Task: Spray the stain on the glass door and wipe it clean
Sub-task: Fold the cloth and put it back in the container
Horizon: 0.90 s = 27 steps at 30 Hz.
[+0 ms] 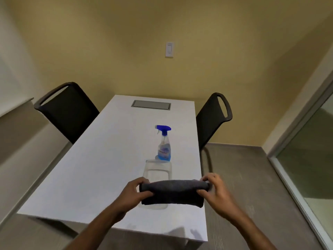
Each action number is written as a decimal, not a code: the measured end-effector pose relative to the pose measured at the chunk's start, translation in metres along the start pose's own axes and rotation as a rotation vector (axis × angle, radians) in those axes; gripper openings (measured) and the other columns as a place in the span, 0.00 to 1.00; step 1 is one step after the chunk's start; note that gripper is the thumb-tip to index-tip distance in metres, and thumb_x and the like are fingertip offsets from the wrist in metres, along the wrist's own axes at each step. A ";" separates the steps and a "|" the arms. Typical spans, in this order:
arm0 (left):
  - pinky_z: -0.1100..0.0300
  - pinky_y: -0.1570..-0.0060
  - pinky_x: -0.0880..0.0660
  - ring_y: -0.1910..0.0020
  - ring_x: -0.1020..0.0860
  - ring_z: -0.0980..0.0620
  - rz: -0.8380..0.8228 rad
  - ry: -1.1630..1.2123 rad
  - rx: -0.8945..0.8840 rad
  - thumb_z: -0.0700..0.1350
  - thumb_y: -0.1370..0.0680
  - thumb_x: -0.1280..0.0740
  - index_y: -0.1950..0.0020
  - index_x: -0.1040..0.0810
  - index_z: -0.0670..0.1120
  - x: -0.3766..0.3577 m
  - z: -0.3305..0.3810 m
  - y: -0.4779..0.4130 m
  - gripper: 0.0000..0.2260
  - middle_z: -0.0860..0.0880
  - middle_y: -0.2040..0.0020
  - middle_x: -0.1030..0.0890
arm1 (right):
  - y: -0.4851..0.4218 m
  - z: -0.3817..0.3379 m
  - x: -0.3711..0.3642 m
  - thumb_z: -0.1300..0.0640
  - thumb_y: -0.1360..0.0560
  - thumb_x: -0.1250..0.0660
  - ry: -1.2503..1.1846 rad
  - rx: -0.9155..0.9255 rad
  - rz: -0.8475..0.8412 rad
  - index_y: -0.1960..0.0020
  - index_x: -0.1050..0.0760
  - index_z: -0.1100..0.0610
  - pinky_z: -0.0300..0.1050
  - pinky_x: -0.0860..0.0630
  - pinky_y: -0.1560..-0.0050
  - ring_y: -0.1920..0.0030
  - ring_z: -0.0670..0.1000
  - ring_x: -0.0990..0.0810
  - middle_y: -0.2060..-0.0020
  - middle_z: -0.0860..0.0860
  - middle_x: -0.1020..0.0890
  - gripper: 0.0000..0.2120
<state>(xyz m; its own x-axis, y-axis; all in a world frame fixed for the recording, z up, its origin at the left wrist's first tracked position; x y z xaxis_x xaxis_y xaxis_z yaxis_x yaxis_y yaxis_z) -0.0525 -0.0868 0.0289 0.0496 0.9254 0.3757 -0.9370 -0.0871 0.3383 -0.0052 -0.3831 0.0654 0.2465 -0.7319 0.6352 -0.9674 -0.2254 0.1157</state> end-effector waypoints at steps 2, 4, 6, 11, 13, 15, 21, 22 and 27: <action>0.63 0.51 0.21 0.44 0.16 0.51 0.001 0.072 0.048 0.48 0.21 0.28 0.44 0.19 0.50 0.003 -0.005 -0.011 0.06 0.50 0.47 0.14 | -0.022 0.010 -0.014 0.54 0.19 0.30 -0.111 -0.024 -0.104 0.48 0.25 0.50 0.52 0.18 0.45 0.47 0.48 0.20 0.49 0.48 0.20 0.04; 0.64 0.54 0.21 0.44 0.15 0.51 0.042 0.112 0.081 0.49 0.20 0.28 0.43 0.20 0.50 0.005 -0.006 -0.022 0.08 0.51 0.48 0.13 | -0.045 0.018 -0.023 0.54 0.19 0.31 -0.184 -0.044 -0.112 0.49 0.25 0.54 0.56 0.20 0.48 0.53 0.50 0.20 0.54 0.53 0.19 0.05; 0.64 0.54 0.22 0.44 0.16 0.52 0.106 0.118 0.102 0.49 0.20 0.28 0.41 0.20 0.50 0.007 -0.005 -0.034 0.09 0.52 0.47 0.13 | -0.065 0.026 -0.033 0.52 0.19 0.31 -0.243 -0.098 -0.100 0.49 0.26 0.57 0.57 0.20 0.49 0.56 0.50 0.21 0.54 0.56 0.18 0.08; 0.64 0.56 0.22 0.47 0.15 0.53 0.256 0.215 0.168 0.48 0.21 0.27 0.43 0.19 0.49 0.013 -0.017 -0.060 0.08 0.51 0.49 0.13 | -0.099 0.050 -0.064 0.50 0.20 0.30 -0.460 -0.289 -0.075 0.46 0.27 0.55 0.56 0.14 0.56 0.50 0.56 0.14 0.50 0.57 0.15 0.10; 0.64 0.58 0.23 0.48 0.15 0.51 0.312 0.235 0.194 0.47 0.21 0.27 0.44 0.20 0.47 0.018 -0.026 -0.070 0.08 0.49 0.49 0.14 | -0.107 0.056 -0.076 0.52 0.22 0.27 -0.550 -0.364 -0.130 0.42 0.27 0.51 0.46 0.15 0.63 0.52 0.54 0.12 0.50 0.56 0.13 0.12; 0.62 0.58 0.23 0.49 0.15 0.49 0.363 0.248 0.216 0.45 0.21 0.27 0.45 0.20 0.45 0.024 -0.035 -0.081 0.08 0.47 0.50 0.14 | -0.114 0.060 -0.085 0.57 0.25 0.24 -0.597 -0.414 -0.164 0.39 0.28 0.49 0.43 0.17 0.62 0.55 0.53 0.11 0.51 0.53 0.12 0.19; 0.51 0.49 0.19 0.49 0.16 0.46 0.337 0.210 0.262 0.47 0.20 0.30 0.44 0.20 0.46 0.032 -0.052 -0.123 0.07 0.46 0.50 0.15 | -0.132 0.043 -0.102 0.61 0.26 0.23 -0.410 -0.322 0.029 0.35 0.32 0.48 0.37 0.17 0.61 0.54 0.47 0.15 0.53 0.44 0.18 0.26; 0.52 0.50 0.19 0.50 0.17 0.47 0.313 0.211 0.269 0.47 0.19 0.31 0.44 0.20 0.46 0.033 -0.052 -0.130 0.07 0.46 0.50 0.15 | -0.133 0.037 -0.107 0.60 0.26 0.23 -0.381 -0.307 0.060 0.35 0.32 0.48 0.36 0.18 0.61 0.55 0.46 0.15 0.54 0.44 0.18 0.26; 0.59 0.55 0.22 0.53 0.19 0.50 0.150 0.174 0.278 0.42 0.21 0.33 0.42 0.19 0.47 0.030 -0.059 -0.158 0.09 0.46 0.51 0.16 | -0.141 0.023 -0.137 0.59 0.22 0.28 -0.303 -0.303 0.091 0.31 0.33 0.49 0.40 0.17 0.58 0.56 0.45 0.17 0.56 0.41 0.20 0.24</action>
<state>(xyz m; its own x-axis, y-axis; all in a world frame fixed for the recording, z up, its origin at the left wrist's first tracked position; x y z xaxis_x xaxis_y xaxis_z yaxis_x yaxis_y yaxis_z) 0.0767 -0.0236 -0.0643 -0.1635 0.9416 0.2942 -0.7982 -0.3016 0.5216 0.0983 -0.2654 -0.0556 0.1219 -0.9057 0.4061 -0.9484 0.0144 0.3166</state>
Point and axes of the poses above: each hand's wrist, its own y-axis away from the middle knuckle, its own x-axis out of the back of the hand, z = x × y, the point moved 9 cm from there along -y, towards the middle knuckle
